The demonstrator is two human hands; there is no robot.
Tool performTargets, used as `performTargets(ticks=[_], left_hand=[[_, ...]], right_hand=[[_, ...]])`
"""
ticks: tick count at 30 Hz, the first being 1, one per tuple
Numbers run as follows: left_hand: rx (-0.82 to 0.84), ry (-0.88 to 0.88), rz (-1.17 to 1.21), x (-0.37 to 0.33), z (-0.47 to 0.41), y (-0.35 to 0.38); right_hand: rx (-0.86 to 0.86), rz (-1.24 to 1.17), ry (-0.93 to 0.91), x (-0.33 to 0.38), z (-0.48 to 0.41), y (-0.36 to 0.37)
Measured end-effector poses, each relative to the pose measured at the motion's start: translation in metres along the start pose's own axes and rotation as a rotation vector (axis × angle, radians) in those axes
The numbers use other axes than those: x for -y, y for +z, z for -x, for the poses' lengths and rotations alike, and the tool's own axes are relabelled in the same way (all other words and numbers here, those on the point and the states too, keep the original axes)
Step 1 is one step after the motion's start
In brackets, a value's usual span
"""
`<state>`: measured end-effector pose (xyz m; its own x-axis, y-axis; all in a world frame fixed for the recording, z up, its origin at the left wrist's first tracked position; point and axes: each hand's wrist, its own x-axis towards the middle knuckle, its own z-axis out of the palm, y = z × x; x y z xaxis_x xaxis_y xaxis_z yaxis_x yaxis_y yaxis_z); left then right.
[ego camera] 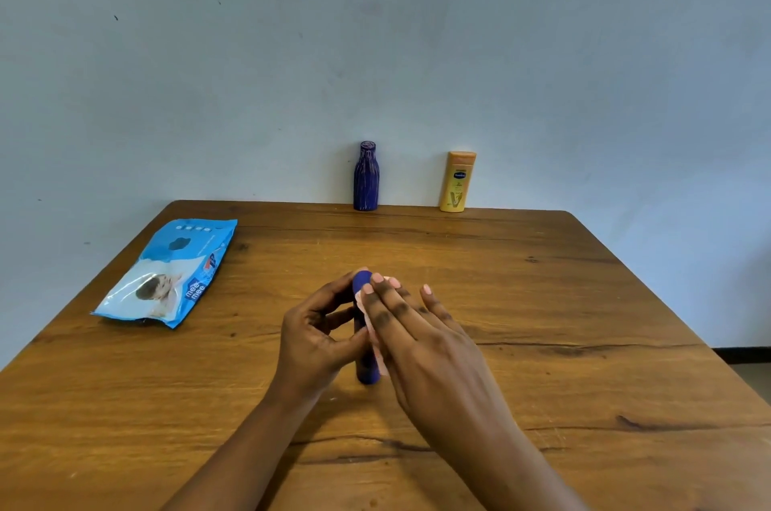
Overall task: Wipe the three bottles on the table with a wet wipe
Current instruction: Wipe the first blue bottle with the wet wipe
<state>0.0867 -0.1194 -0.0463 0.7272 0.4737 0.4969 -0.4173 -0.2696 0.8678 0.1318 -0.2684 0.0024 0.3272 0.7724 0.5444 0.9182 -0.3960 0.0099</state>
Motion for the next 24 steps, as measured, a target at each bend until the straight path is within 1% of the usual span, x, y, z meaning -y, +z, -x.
performTargets(ticks=[3,7,11,13,15,16,18,20,21,22,24], left_hand=[[-0.009,-0.018,0.004,-0.001,-0.001,-0.002],[-0.004,-0.009,-0.004,-0.001,-0.004,-0.003],[0.008,-0.027,0.001,-0.003,-0.005,-0.002],[0.018,-0.04,0.002,-0.002,-0.006,-0.002],[0.02,-0.06,0.021,0.0,-0.006,-0.004],[0.014,-0.07,0.034,0.001,-0.006,-0.005],[0.003,-0.09,0.052,0.002,-0.004,-0.006],[0.01,-0.093,0.058,0.001,-0.004,-0.004],[0.017,-0.089,0.058,0.0,-0.004,-0.003],[0.023,-0.079,0.049,0.001,-0.004,-0.003],[0.027,-0.059,0.026,0.0,-0.003,-0.003]], right_hand=[[0.027,-0.013,-0.142,-0.014,-0.006,-0.001],[0.024,-0.011,-0.428,-0.039,-0.016,0.006],[-0.142,-0.005,-0.587,-0.06,-0.015,0.01],[-0.192,0.015,-0.646,-0.067,-0.014,0.013],[-0.201,0.024,-0.655,-0.078,-0.012,0.017],[-0.206,0.019,-0.629,-0.084,-0.012,0.019],[-0.238,-0.042,-0.515,-0.091,-0.011,0.022],[-0.316,-0.147,-0.427,-0.083,-0.012,0.023],[-0.342,-0.178,-0.438,-0.074,-0.012,0.023],[-0.331,-0.19,-0.478,-0.066,-0.011,0.025],[-0.267,-0.192,-0.551,-0.056,-0.007,0.029]])
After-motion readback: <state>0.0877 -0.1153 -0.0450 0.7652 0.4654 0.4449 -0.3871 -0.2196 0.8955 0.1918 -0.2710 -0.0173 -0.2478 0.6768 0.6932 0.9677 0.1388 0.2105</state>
